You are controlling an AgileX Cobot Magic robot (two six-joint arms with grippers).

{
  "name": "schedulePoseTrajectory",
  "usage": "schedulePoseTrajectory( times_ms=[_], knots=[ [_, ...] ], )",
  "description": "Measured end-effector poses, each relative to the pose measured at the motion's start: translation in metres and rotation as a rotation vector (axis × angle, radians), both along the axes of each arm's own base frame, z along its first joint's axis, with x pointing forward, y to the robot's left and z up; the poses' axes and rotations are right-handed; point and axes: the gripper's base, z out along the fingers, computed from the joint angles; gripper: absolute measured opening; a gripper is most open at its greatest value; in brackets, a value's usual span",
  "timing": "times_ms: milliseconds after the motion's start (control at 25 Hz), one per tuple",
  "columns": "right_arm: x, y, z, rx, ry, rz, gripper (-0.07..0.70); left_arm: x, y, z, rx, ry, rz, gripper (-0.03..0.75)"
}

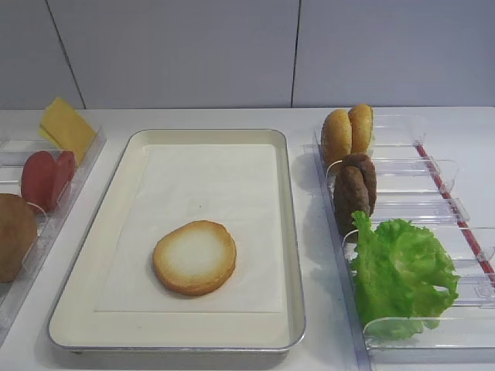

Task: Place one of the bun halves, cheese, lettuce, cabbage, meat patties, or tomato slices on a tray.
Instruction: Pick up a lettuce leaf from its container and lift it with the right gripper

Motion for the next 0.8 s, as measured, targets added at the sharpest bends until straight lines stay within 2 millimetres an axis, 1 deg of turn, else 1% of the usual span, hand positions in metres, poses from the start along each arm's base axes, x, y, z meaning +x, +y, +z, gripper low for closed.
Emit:
schedulePoseTrajectory(
  times_ms=[280,440,560,680,760,800],
  knots=[
    [0.0,0.001,0.0,0.007,0.0,0.004,0.32,0.0,0.0,0.0,0.0,0.0,0.002,0.318],
    [0.002,0.006,0.002,0.079,0.008,0.034,0.32,0.0,0.0,0.0,0.0,0.0,0.004,0.318],
    [0.017,0.012,0.003,0.144,0.1,0.066,0.32,0.0,0.0,0.0,0.0,0.0,0.004,0.318],
    [0.039,0.018,0.007,0.206,0.233,0.089,0.323,0.0,0.0,0.0,0.0,0.0,0.004,0.318],
    [0.054,0.023,0.01,0.257,0.311,0.105,0.344,0.0,0.0,0.0,0.0,0.0,0.004,0.318],
    [0.062,0.025,0.011,0.276,0.347,0.122,0.371,0.0,0.0,0.0,0.0,0.0,0.004,0.318]
  ],
)
